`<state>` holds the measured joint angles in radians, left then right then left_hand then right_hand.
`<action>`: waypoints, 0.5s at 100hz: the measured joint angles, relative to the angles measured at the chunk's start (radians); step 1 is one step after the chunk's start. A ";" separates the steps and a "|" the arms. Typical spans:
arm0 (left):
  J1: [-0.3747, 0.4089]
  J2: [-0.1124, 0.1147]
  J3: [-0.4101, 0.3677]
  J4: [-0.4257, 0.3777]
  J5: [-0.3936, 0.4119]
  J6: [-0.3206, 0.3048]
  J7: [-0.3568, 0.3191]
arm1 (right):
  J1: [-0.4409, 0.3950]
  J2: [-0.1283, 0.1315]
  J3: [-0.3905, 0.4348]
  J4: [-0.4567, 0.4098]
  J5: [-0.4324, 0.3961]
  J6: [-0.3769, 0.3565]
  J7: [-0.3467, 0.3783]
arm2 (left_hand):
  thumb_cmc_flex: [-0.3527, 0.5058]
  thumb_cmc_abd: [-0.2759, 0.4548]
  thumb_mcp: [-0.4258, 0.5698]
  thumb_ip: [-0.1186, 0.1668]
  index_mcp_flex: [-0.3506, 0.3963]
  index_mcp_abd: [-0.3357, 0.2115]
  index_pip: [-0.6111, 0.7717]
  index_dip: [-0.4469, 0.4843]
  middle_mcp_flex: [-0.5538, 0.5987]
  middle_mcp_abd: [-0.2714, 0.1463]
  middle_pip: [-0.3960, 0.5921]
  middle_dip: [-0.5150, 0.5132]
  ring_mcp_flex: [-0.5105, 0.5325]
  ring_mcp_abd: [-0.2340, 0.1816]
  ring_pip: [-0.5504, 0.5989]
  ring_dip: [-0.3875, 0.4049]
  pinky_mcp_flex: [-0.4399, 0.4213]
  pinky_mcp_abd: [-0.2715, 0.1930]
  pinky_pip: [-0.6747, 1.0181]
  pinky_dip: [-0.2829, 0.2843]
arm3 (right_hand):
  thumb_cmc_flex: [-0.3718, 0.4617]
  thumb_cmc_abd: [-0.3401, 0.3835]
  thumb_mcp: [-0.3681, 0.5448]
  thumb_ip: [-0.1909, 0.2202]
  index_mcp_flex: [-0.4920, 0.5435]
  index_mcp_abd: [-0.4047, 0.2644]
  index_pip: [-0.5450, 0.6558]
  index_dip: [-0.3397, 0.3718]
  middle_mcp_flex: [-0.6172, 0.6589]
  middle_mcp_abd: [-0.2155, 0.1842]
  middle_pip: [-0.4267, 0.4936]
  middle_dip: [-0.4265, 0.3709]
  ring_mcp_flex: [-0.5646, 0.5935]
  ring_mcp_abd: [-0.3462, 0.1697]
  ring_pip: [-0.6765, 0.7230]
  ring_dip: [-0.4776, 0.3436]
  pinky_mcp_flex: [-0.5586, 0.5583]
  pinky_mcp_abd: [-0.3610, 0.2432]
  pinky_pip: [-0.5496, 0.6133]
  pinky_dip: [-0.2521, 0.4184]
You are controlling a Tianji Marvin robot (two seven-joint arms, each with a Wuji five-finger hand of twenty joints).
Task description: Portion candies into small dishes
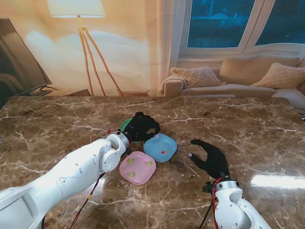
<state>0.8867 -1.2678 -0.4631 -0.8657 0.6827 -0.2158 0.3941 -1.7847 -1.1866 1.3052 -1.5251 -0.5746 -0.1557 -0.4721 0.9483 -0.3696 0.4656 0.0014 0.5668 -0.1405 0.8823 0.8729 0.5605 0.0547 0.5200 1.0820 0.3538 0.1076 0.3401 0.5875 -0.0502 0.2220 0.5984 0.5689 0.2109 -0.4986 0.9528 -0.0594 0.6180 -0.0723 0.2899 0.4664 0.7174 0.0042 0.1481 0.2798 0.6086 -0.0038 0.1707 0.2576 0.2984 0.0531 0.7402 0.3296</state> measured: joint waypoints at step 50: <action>-0.032 -0.038 0.036 0.070 -0.009 -0.059 0.028 | -0.009 0.000 0.010 -0.012 0.001 0.007 0.001 | 0.000 -0.047 -0.008 0.000 0.059 0.013 -0.041 -0.238 0.000 0.000 -0.011 -0.281 0.001 0.000 0.000 0.000 0.000 0.000 0.000 0.000 | 0.000 0.000 0.000 0.000 0.000 0.000 0.000 0.000 0.000 0.000 0.000 0.000 0.000 0.000 0.000 0.000 0.000 0.000 0.000 0.000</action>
<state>0.8545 -1.3058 -0.4271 -0.7959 0.6736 -0.2750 0.4225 -1.7933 -1.1864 1.3152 -1.5375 -0.5738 -0.1485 -0.4710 0.9480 -0.4161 0.4572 0.0014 0.6253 -0.1278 0.8415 0.6351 0.5606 0.0547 0.5086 0.8005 0.3548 0.1076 0.3401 0.5875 -0.0502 0.2220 0.5984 0.5686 0.2109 -0.4986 0.9528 -0.0594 0.6180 -0.0728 0.2899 0.4664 0.7174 0.0042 0.1481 0.2798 0.6086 -0.0038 0.1707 0.2576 0.2984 0.0531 0.7402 0.3296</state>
